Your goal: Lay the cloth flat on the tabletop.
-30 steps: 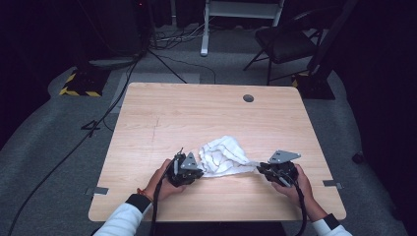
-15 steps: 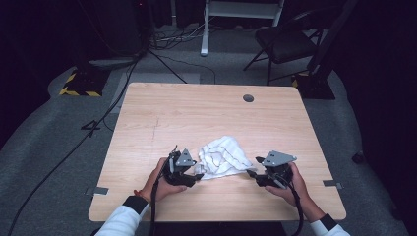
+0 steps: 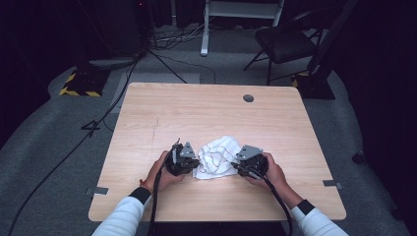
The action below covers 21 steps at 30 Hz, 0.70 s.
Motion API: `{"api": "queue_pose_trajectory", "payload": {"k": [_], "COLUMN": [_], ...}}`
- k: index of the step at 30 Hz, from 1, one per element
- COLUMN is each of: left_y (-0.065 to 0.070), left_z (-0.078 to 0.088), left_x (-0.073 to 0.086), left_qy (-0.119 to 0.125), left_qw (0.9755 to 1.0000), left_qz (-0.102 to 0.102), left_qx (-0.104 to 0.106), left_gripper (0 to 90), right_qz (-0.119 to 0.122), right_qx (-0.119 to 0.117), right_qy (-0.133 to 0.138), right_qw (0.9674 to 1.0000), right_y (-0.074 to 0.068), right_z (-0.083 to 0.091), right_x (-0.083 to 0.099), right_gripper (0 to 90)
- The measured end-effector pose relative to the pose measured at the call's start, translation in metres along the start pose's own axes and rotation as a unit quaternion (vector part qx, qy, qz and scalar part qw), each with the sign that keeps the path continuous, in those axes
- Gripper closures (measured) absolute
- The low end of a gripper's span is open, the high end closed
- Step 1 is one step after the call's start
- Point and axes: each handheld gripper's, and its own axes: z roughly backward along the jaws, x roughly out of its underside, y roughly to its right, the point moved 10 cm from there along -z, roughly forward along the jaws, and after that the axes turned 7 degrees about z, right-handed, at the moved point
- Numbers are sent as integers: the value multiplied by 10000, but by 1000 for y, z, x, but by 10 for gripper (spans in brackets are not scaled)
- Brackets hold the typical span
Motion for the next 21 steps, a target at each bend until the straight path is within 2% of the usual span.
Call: {"api": "queue_pose_trajectory", "payload": {"k": [1, 2, 5, 7, 9, 10, 13, 15, 16, 17, 18, 20, 21], "left_y": [0, -1, -6, -9, -11, -11, -10, -6, -4, -3, -1, 2, 3], "left_z": [0, 0, 3, 7, 12, 12, 16, 17, 17, 17, 18, 19, 20], "left_x": [0, -1, -1, -2, -2, -2, -1, 0, 1, 1, 0, -1, -1], "left_qy": [0, 4, 66, 129, 193, 193, 227, 220, 200, 216, 219, 264, 259], "left_qw": [10000, 10000, 9999, 9998, 9996, 9996, 9996, 9997, 9997, 9997, 9997, 9995, 9996], "left_qz": [0, -3, 32, 94, 148, 148, 175, 120, 92, 93, 57, 76, 42], "left_qx": [0, 9, -94, -146, -132, -132, -37, 27, 36, 56, 69, 123, 139], "left_gripper": [881, 883, 886, 887, 887, 888, 887, 888, 887, 887, 887, 887, 888], "right_qz": [0, -44, -205, -405, -728, -728, -1095, -1235, -1156, -1156, -1010, -966, -797], "right_qx": [0, 93, 200, 359, 431, 431, 425, 406, 363, 363, 216, 166, -80], "right_qy": [0, 12, 115, 195, 260, 260, 355, 418, 463, 463, 539, 544, 647], "right_qw": [10000, 9999, 9995, 9983, 9961, 9961, 9924, 9906, 9915, 9915, 9932, 9937, 9947], "right_y": [0, 7, 19, 32, 44, 44, 59, 62, 59, 59, 50, 46, 33], "right_z": [0, 3, 13, 23, 34, 34, 48, 53, 54, 54, 50, 48, 42], "right_x": [0, 3, 7, 11, 20, 20, 34, 38, 36, 36, 27, 24, 13], "right_gripper": [708, 796, 877, 884, 898, 898, 898, 865, 809, 809, 767, 745, 699]}}
